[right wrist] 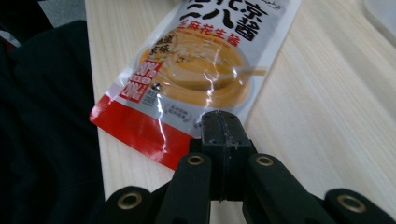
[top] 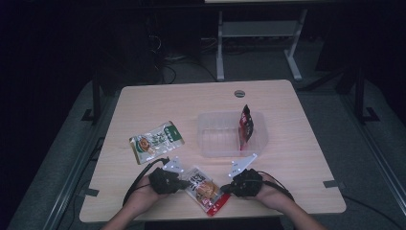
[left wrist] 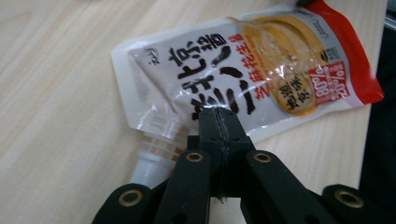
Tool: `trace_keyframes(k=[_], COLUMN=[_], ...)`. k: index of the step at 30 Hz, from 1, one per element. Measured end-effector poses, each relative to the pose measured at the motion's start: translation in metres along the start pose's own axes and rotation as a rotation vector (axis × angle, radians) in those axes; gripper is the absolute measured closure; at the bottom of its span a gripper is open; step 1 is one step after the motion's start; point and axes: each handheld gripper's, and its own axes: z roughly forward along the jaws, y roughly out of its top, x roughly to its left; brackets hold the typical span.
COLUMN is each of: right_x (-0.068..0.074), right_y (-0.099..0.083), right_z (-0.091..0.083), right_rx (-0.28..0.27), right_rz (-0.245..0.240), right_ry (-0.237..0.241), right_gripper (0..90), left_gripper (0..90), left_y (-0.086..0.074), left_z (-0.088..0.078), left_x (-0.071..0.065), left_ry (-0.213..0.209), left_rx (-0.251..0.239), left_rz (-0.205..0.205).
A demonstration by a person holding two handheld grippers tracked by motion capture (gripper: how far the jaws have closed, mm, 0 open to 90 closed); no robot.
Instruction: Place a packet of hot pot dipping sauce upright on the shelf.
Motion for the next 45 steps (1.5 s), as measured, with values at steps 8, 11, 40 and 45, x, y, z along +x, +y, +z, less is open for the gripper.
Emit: trace_keyframes(k=[8,11,40,45], right_x=[0.006,0.009,0.029,0.021], right_y=[0.003,0.005,0.048,0.044], right_z=[0.005,0.008,0.050,0.034], right_rx=[0.002,0.002,-0.044,-0.088], right_rz=[-0.003,-0.017,-0.078,-0.059], right_ry=[0.028,0.039,0.130,0.116], right_gripper=[89.7,89.7,89.6,86.4], left_gripper=[89.7,89.7,89.7,89.7], left_y=[0.004,0.007,0.059,0.056], left_z=[0.004,0.006,0.044,0.033], left_x=[0.007,0.010,0.009,0.003], left_ry=[0.003,0.014,0.015,-0.011], left_rx=[-0.019,-0.011,-0.021,-0.081], left_rz=[-0.027,-0.019,0.063,0.036])
